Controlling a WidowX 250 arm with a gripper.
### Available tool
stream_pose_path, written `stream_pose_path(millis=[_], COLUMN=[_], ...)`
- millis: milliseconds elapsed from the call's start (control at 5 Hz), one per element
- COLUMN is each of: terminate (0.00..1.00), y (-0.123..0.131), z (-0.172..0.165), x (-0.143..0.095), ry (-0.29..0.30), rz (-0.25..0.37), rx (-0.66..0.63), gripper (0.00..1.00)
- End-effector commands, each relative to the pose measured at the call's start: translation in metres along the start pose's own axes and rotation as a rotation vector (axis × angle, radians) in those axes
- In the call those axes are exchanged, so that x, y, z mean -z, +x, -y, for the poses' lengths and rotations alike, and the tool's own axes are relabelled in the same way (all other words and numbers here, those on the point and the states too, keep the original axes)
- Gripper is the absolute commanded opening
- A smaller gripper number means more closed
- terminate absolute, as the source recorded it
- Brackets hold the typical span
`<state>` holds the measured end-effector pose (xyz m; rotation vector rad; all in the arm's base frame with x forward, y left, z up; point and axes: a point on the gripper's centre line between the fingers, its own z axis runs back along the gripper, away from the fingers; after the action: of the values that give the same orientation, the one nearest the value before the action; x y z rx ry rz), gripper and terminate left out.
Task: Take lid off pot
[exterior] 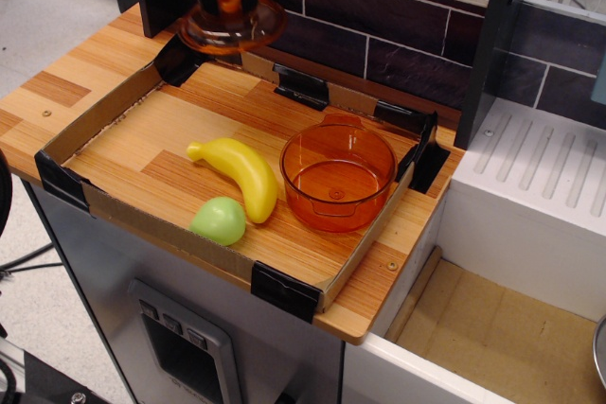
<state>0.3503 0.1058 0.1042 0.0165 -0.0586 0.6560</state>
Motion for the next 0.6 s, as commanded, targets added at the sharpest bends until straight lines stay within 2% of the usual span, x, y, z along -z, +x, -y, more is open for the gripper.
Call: stream_pose_path(millis=[0, 200, 400], terminate=[0.0, 0.0, 0.0], y=[0.006, 0.005, 0.007], z=[-0.008, -0.013, -0.014], x=[0.005, 0.016, 0.032], ry=[0.002, 0.007, 0.037], rz=[0.076, 0.1, 0.091], rx=[0.027, 0.043, 0.034], gripper=[0.0, 0.0, 0.0])
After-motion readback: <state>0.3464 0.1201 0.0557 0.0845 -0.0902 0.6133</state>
